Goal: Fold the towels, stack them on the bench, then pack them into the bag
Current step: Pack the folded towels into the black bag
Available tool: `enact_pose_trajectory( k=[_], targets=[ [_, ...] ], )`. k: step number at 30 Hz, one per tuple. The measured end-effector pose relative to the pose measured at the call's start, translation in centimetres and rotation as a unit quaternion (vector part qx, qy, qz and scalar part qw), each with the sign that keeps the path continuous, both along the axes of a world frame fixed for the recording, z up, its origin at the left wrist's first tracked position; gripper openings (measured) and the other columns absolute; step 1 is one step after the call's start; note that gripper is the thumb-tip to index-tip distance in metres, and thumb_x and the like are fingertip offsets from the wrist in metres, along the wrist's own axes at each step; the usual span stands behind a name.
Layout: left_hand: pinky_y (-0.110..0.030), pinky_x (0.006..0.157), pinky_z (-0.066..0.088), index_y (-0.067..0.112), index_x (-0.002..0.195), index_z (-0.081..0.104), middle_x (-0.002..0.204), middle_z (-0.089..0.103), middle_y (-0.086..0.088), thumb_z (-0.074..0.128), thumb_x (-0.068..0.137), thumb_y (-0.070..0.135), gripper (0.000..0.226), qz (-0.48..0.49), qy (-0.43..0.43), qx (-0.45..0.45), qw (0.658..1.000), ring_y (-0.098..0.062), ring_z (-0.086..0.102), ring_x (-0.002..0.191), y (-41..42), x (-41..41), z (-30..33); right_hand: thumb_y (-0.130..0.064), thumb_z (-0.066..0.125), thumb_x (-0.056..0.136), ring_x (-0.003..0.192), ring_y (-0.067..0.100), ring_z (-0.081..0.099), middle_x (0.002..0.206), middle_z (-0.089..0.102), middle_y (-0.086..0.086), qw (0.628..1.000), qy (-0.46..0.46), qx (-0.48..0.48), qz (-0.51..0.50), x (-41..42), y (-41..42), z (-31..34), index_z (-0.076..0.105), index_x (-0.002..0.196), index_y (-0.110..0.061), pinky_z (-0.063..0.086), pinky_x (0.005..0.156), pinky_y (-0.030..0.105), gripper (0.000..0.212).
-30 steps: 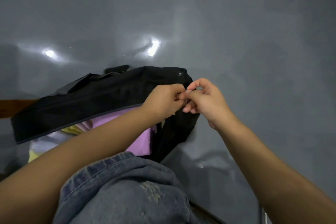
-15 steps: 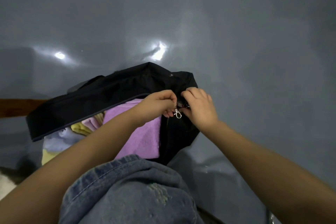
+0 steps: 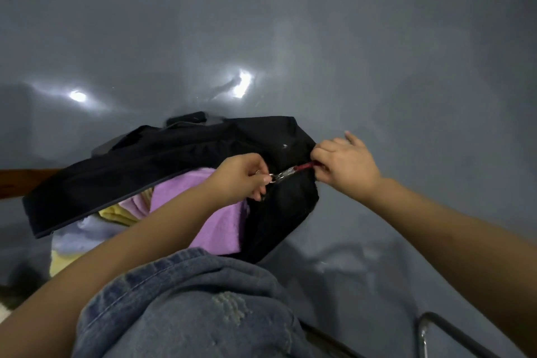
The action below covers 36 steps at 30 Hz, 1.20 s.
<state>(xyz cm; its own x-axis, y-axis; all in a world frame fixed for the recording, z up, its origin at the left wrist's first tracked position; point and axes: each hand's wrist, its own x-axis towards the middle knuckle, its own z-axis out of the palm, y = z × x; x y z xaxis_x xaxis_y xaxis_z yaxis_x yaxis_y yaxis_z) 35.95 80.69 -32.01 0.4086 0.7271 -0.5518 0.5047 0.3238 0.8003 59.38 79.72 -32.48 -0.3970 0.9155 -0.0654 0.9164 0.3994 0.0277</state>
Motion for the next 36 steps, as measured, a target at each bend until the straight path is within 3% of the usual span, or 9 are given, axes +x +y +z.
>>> enact_pose_trajectory(
  k=[9,13,16,19,23,25,29,31,36],
  targets=[
    [-0.028,0.060,0.054,0.008,0.081,0.058,0.067,0.070,-0.013,0.062,0.089,0.002,0.011,0.062,0.055,-0.008,0.997,-0.015,0.063,0.054,-4.8,-9.0,-0.3,-0.009,0.084,0.056,0.065,0.028,0.067,0.076,0.069,0.005,0.997,0.002,-0.032,-0.063,2.8,-0.7,-2.3,0.070,0.077,-0.013,0.038,0.090,0.069,0.025],
    [-0.023,0.062,0.052,0.011,0.080,0.057,0.065,0.067,-0.007,0.060,0.091,0.003,0.014,0.071,0.049,0.009,0.996,-0.011,0.062,0.057,-5.3,-10.3,0.9,-0.013,0.069,0.078,0.094,0.031,0.064,0.098,0.068,0.007,0.986,-0.004,-0.100,-0.131,1.1,0.6,-0.9,0.069,0.094,-0.013,0.024,0.107,0.059,0.016],
    [-0.019,0.060,0.049,0.009,0.081,0.054,0.067,0.063,-0.009,0.056,0.093,-0.001,0.015,0.094,0.009,-0.002,0.996,-0.007,0.059,0.053,-5.3,-9.7,0.0,-0.011,0.062,0.077,0.090,0.034,0.061,0.105,0.063,0.011,0.993,0.046,-0.017,-0.105,-2.4,-1.2,1.0,0.064,0.088,-0.010,0.042,0.085,0.049,0.011],
    [-0.018,0.057,0.049,0.008,0.081,0.054,0.064,0.063,-0.007,0.057,0.092,-0.001,0.015,0.120,-0.017,-0.013,0.993,-0.006,0.058,0.050,-4.9,-9.2,-1.0,-0.025,0.048,0.079,0.072,0.027,0.064,0.092,0.065,0.006,0.975,0.184,-0.031,0.120,-8.5,-6.1,1.7,0.064,0.082,-0.015,0.051,0.057,0.031,0.019],
    [-0.021,0.060,0.051,0.009,0.083,0.057,0.065,0.066,-0.007,0.058,0.092,0.000,0.013,0.121,-0.039,-0.051,0.991,-0.011,0.060,0.055,-4.3,-9.9,-1.3,-0.031,0.038,0.082,0.071,0.016,0.067,0.116,0.062,-0.005,0.959,0.146,-0.158,0.183,-15.3,-8.9,-1.8,0.062,0.108,-0.024,0.049,0.044,0.025,0.036],
    [-0.023,0.064,0.052,0.010,0.084,0.058,0.068,0.065,-0.006,0.059,0.091,0.001,0.012,0.113,-0.028,-0.053,0.992,-0.013,0.060,0.060,-4.1,-10.4,-1.3,-0.024,0.031,0.078,0.054,0.019,0.062,0.101,0.066,-0.001,0.970,0.111,-0.141,0.163,-17.4,-8.1,-3.1,0.069,0.094,-0.018,0.041,0.035,0.023,0.041],
    [-0.022,0.066,0.053,0.007,0.088,0.061,0.071,0.065,-0.007,0.059,0.091,0.000,0.008,0.129,-0.031,-0.080,0.988,-0.012,0.061,0.063,-4.0,-10.5,-1.7,-0.023,0.067,0.061,0.043,0.016,0.052,0.074,0.064,-0.002,0.977,0.023,-0.072,0.199,-17.9,-7.7,-3.3,0.073,0.070,-0.021,0.025,0.034,0.018,0.011],
    [-0.022,0.065,0.053,0.006,0.089,0.062,0.072,0.067,-0.007,0.060,0.091,0.001,0.005,0.127,-0.039,-0.095,0.987,-0.012,0.062,0.062,-3.6,-9.9,-1.6,-0.025,0.082,0.047,0.044,0.017,0.053,0.075,0.064,0.000,0.971,-0.004,-0.089,0.223,-17.0,-7.8,-4.0,0.075,0.073,-0.021,0.025,0.035,0.019,0.028],
    [-0.029,0.076,0.055,0.011,0.093,0.064,0.080,0.072,-0.003,0.061,0.091,0.008,0.005,0.048,-0.005,-0.112,0.993,-0.010,0.066,0.068,-2.1,-8.5,0.0,-0.028,0.057,0.078,0.057,0.027,0.061,0.100,0.068,0.010,0.981,-0.061,-0.069,0.172,-18.6,-7.5,-3.5,0.065,0.121,-0.020,0.035,0.046,0.025,0.045]
  ],
)
